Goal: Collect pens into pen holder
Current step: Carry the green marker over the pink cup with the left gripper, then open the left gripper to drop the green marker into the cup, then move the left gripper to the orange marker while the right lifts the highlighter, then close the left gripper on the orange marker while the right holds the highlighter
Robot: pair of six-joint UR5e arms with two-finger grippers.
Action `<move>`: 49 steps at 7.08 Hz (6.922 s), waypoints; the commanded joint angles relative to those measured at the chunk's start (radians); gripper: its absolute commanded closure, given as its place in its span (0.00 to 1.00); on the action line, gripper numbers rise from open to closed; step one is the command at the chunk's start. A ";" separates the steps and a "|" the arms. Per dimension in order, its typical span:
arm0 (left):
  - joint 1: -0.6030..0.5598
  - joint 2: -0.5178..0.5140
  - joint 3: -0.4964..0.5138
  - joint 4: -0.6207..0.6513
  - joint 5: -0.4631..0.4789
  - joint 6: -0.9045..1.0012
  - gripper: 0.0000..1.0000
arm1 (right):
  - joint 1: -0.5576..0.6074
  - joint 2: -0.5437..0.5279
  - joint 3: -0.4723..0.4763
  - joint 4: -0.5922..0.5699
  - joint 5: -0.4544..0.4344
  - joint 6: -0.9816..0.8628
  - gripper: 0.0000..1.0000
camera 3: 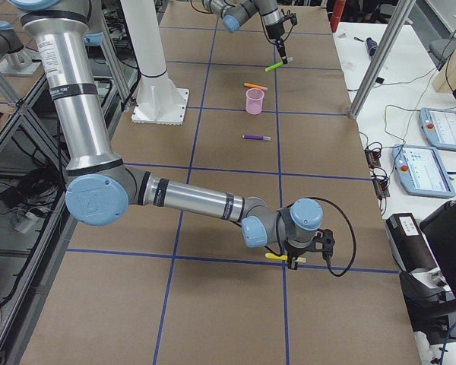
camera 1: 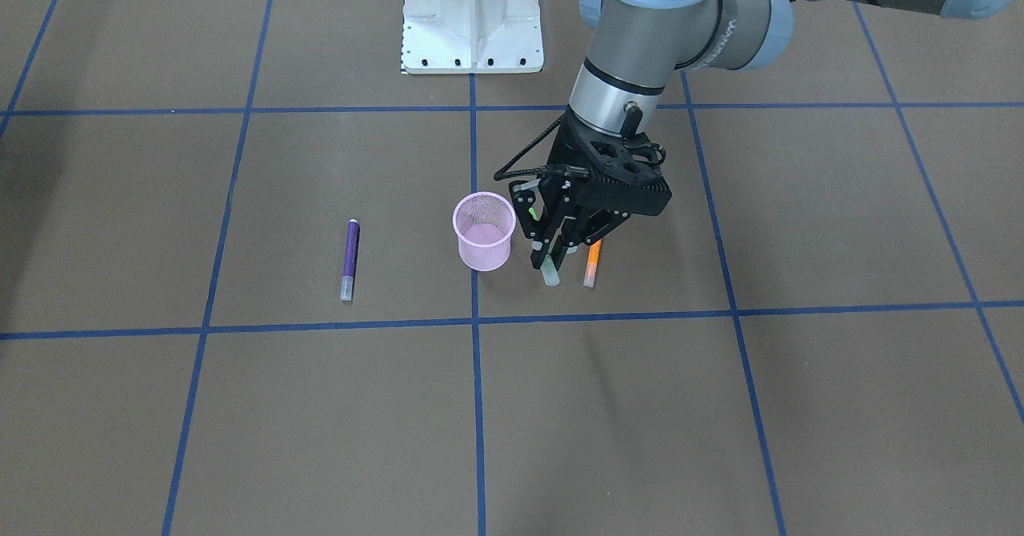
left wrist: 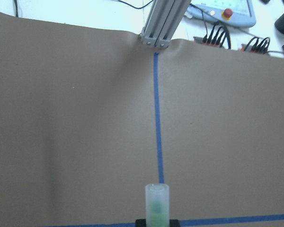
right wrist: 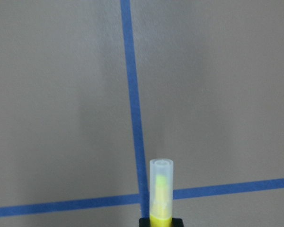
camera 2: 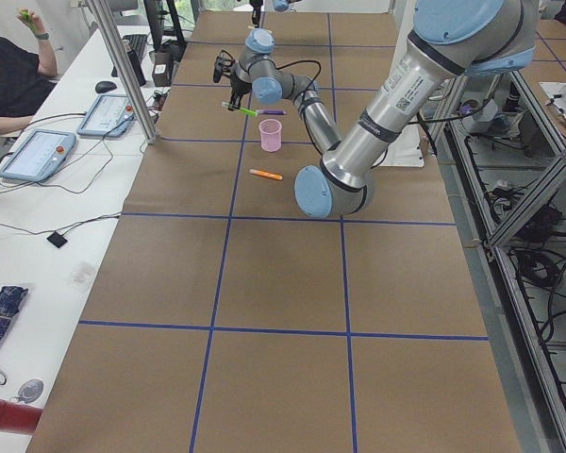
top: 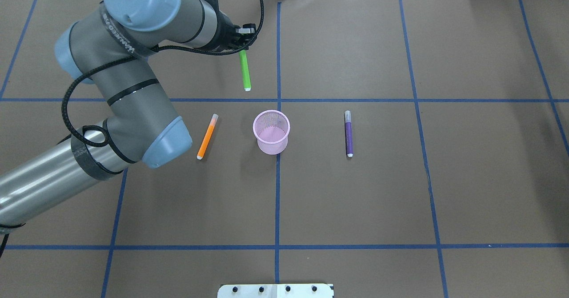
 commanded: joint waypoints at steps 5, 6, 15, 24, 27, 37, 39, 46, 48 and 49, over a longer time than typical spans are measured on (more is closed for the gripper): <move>0.213 0.043 0.109 -0.271 0.389 -0.032 1.00 | 0.001 0.086 0.031 -0.091 0.077 0.028 1.00; 0.211 0.043 0.081 -0.281 0.374 -0.028 1.00 | 0.001 0.089 0.066 -0.143 0.082 0.028 1.00; 0.227 0.146 0.035 -0.330 0.334 -0.008 0.07 | 0.004 0.120 0.182 -0.297 0.125 0.028 1.00; 0.052 0.121 0.036 0.041 -0.104 0.149 0.02 | -0.078 0.155 0.407 -0.515 0.149 0.091 1.00; 0.052 0.087 0.167 0.030 -0.172 0.188 0.07 | -0.146 0.175 0.436 -0.512 0.145 0.189 1.00; 0.044 0.090 0.277 0.033 -0.301 0.303 0.20 | -0.253 0.256 0.513 -0.515 0.140 0.373 1.00; 0.043 0.090 0.279 0.033 -0.316 0.318 0.24 | -0.290 0.281 0.531 -0.512 0.137 0.439 1.00; 0.043 0.109 0.277 0.033 -0.335 0.318 0.36 | -0.327 0.296 0.536 -0.507 0.135 0.481 1.00; 0.044 0.118 0.277 0.036 -0.335 0.318 0.39 | -0.327 0.296 0.538 -0.507 0.135 0.481 1.00; 0.046 0.118 0.279 0.038 -0.335 0.318 0.41 | -0.327 0.296 0.538 -0.507 0.135 0.484 1.00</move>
